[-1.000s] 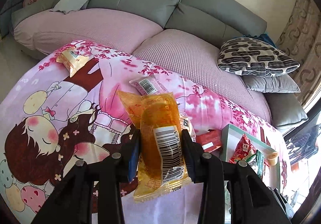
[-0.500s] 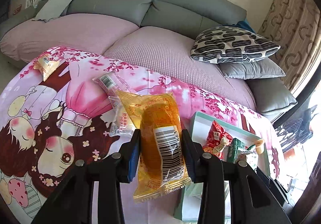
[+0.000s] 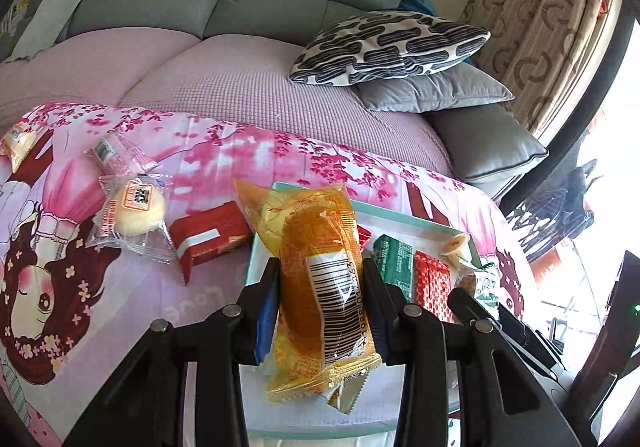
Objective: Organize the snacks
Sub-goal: 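Carry both bread packs over the tray with both grippers, then lower both bread packs into the tray and open both grippers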
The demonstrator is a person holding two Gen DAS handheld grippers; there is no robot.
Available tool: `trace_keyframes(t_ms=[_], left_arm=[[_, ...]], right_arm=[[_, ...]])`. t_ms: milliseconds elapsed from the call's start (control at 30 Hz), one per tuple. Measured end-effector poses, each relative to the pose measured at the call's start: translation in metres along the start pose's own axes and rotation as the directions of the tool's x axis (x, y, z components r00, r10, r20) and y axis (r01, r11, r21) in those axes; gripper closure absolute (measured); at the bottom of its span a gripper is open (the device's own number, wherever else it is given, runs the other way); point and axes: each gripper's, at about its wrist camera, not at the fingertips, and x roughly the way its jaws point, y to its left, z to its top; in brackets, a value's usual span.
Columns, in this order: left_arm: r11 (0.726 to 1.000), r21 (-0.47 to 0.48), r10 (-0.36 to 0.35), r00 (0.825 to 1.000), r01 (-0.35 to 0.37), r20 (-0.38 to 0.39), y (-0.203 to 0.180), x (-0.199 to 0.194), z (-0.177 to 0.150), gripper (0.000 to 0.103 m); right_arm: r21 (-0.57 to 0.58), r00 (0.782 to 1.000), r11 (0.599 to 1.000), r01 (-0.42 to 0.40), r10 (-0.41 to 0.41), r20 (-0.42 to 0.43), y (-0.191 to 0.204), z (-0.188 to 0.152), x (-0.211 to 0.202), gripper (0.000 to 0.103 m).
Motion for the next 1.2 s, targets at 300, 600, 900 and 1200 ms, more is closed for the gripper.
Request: trace_keyframes(t_ms=[300, 600, 900, 1200], left_arm=[[0.997, 0.050, -0.064, 0.997, 0.065, -0.033, -0.037, 0.015, -0.007, 0.062], [0.997, 0.062, -0.035, 0.996, 0.040, -0.086, -0.040, 0.041, -0.013, 0.062], [0.997, 0.075, -0.005, 0.991, 0.015, -0.132, -0.034, 0.065, -0.018, 0.062], [0.997, 0.080, 0.020, 0.988, -0.008, -0.154, -0.032, 0.078, -0.021, 0.062]], right_arm=[[0.062, 0.997, 0.995, 0.079, -0.080, 0.023, -0.039, 0.004, -0.005, 0.050], [0.071, 0.996, 0.994, 0.086, -0.088, 0.023, -0.046, 0.003, 0.000, 0.050], [0.060, 0.998, 0.996, 0.068, -0.068, -0.009, -0.042, -0.001, 0.019, 0.050], [0.040, 0.997, 0.997, 0.066, -0.064, -0.040, -0.037, -0.006, 0.037, 0.050]])
